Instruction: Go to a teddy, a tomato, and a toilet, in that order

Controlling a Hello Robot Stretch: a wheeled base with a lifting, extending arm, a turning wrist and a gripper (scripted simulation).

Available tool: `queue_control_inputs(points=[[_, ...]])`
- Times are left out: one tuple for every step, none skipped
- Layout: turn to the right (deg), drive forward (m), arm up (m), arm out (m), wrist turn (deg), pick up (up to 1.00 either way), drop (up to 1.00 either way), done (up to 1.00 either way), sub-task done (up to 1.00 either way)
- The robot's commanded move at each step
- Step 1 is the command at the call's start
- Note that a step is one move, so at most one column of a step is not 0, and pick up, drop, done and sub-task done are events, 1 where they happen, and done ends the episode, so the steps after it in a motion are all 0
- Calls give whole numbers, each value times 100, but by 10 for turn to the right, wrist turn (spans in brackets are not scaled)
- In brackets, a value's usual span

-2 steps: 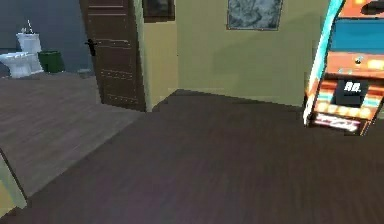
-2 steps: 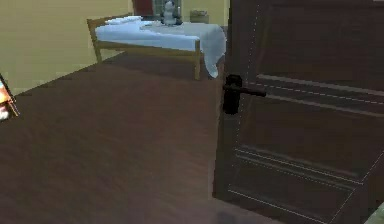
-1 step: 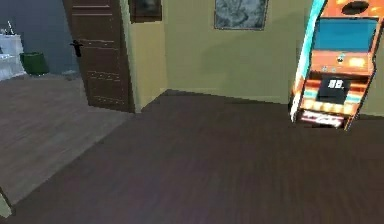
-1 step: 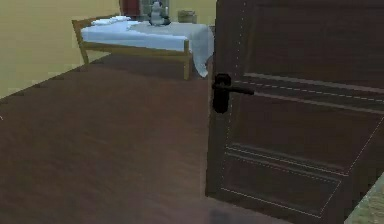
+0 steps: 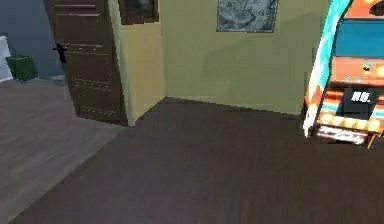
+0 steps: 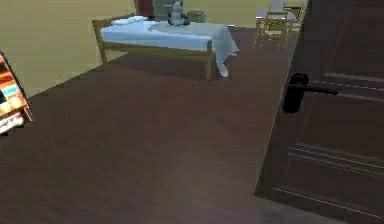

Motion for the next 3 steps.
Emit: queue_control_inputs(points=[[150, 0, 0, 0, 0, 0, 0, 0, 0], [0, 5, 0, 0, 0, 0, 0, 0, 0], [-450, 0, 0, 0, 0, 0, 0, 0, 0]])
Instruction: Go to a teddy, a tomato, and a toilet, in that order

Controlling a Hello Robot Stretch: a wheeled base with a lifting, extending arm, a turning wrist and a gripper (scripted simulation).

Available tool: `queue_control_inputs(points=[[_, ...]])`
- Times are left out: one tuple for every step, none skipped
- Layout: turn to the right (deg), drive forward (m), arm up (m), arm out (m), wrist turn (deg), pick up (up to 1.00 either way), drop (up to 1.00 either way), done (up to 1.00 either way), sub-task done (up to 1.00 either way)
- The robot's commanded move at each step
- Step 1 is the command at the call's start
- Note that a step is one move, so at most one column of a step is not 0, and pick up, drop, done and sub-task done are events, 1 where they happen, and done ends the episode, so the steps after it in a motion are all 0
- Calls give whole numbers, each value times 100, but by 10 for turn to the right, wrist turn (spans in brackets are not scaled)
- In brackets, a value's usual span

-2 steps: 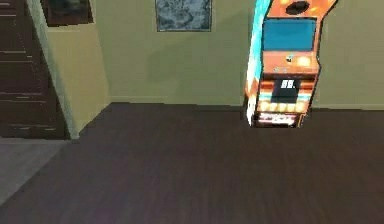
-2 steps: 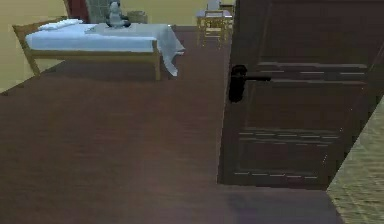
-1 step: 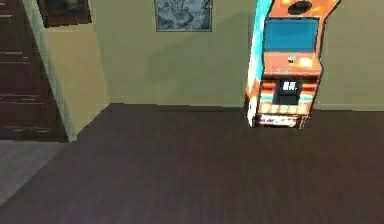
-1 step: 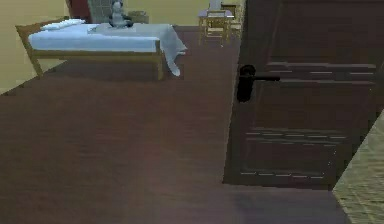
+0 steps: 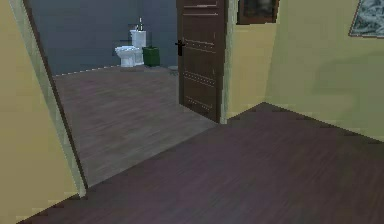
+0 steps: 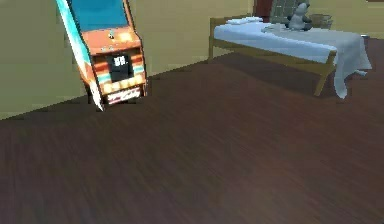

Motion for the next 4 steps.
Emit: queue_control_inputs(points=[[-30, 0, 0, 0, 0, 0, 0, 0, 0], [0, 100, 0, 0, 0, 0, 0, 0, 0], [-60, 0, 0, 0, 0, 0, 0, 0, 0], [0, 35, 0, 0, 0, 0, 0, 0, 0]])
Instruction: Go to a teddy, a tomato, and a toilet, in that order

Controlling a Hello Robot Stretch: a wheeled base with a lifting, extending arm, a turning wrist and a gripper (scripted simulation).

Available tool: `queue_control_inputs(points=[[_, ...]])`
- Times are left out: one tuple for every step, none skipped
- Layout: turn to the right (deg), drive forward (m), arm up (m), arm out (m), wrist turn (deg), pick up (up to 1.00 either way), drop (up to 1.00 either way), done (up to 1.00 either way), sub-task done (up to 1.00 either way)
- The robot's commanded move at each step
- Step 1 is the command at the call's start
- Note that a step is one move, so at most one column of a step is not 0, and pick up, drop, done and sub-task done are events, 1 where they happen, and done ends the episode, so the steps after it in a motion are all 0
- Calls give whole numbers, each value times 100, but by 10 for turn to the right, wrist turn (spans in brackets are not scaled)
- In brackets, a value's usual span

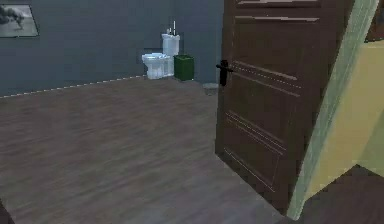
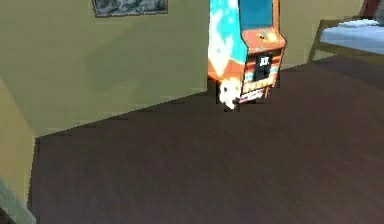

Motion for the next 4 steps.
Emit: queue_control_inputs(points=[[-150, 0, 0, 0, 0, 0, 0, 0, 0], [-30, 0, 0, 0, 0, 0, 0, 0, 0], [0, 100, 0, 0, 0, 0, 0, 0, 0], [0, 100, 0, 0, 0, 0, 0, 0, 0]])
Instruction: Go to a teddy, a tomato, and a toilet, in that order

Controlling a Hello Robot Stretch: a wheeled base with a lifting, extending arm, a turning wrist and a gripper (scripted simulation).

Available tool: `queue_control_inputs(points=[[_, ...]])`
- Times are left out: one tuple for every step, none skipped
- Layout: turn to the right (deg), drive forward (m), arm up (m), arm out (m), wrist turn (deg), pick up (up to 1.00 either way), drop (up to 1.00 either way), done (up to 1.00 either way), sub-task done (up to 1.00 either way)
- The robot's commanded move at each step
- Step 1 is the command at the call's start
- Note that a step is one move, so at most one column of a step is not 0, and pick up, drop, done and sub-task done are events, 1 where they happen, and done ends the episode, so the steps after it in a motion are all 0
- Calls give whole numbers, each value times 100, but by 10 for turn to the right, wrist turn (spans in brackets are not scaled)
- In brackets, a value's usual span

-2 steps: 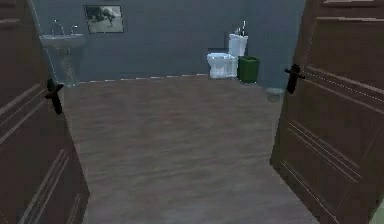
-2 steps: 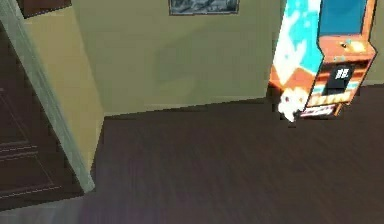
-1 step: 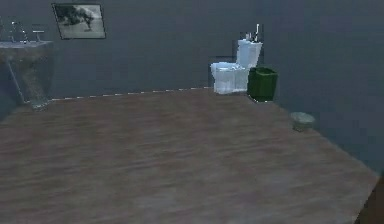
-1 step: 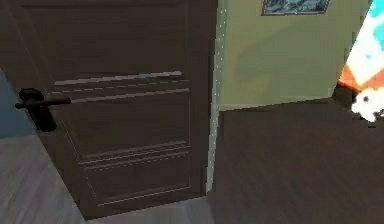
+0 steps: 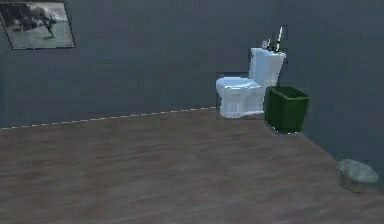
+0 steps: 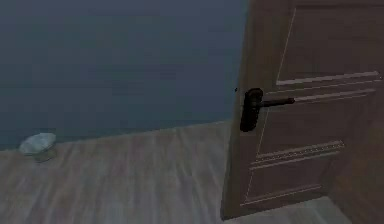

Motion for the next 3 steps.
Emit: queue_control_inputs(points=[[0, 100, 0, 0, 0, 0, 0, 0, 0], [0, 100, 0, 0, 0, 0, 0, 0, 0], [30, 0, 0, 0, 0, 0, 0, 0, 0]])
